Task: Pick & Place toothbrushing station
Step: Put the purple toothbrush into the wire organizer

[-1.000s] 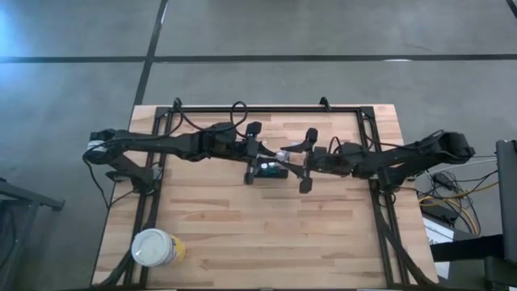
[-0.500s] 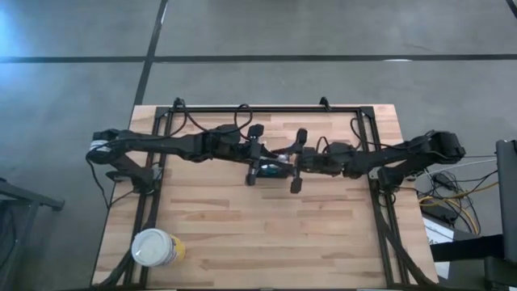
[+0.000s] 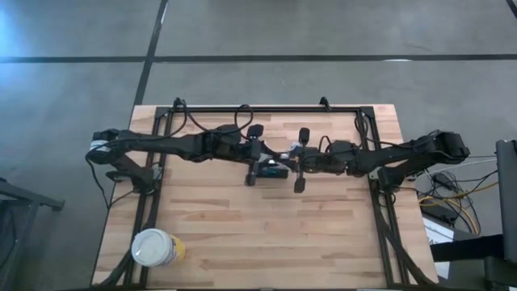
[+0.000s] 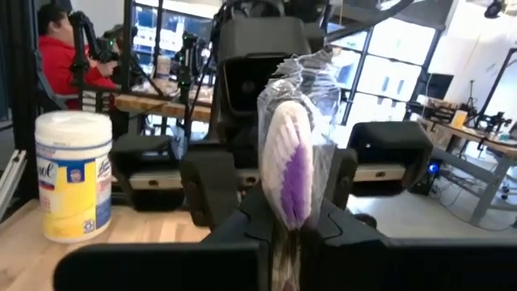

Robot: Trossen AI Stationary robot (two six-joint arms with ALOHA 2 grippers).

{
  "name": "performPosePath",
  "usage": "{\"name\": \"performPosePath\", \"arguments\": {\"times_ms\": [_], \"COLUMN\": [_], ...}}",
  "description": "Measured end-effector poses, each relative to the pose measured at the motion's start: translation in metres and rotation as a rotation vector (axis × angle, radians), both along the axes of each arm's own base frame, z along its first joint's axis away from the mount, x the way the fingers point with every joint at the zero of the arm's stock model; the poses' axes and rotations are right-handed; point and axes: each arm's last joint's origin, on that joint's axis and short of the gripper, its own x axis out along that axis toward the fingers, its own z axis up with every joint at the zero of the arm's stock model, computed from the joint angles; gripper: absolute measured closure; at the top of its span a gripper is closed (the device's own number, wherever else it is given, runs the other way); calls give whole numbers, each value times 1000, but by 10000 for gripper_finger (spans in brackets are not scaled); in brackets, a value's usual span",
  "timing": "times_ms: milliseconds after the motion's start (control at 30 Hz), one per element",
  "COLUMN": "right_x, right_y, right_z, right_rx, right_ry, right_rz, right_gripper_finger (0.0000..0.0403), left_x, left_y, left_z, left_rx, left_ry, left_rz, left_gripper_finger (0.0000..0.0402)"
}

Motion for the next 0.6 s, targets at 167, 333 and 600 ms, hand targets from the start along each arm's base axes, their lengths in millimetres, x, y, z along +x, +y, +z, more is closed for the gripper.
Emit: {"name": "performPosePath", "arguments": {"times_ms": [167,333,600], "right_x": [-5,-13,-23], "right_y": [-1,-6,-28], "right_z": [0,5,13], "right_rx": [-12,-40,-52], "right_ry": [28,40,18], "right_rz": [-2,-24,-49], "right_gripper_finger": [392,393,393], "left_x": [-8,-30,-83], "left_y": [0,-2,-9], "left_z": [7,15,19], "left_rx": [0,2,-32], "left_ry": [8,92,89], "left_rz": [5,14,-90], "left_gripper_finger": [205,154,171]}}
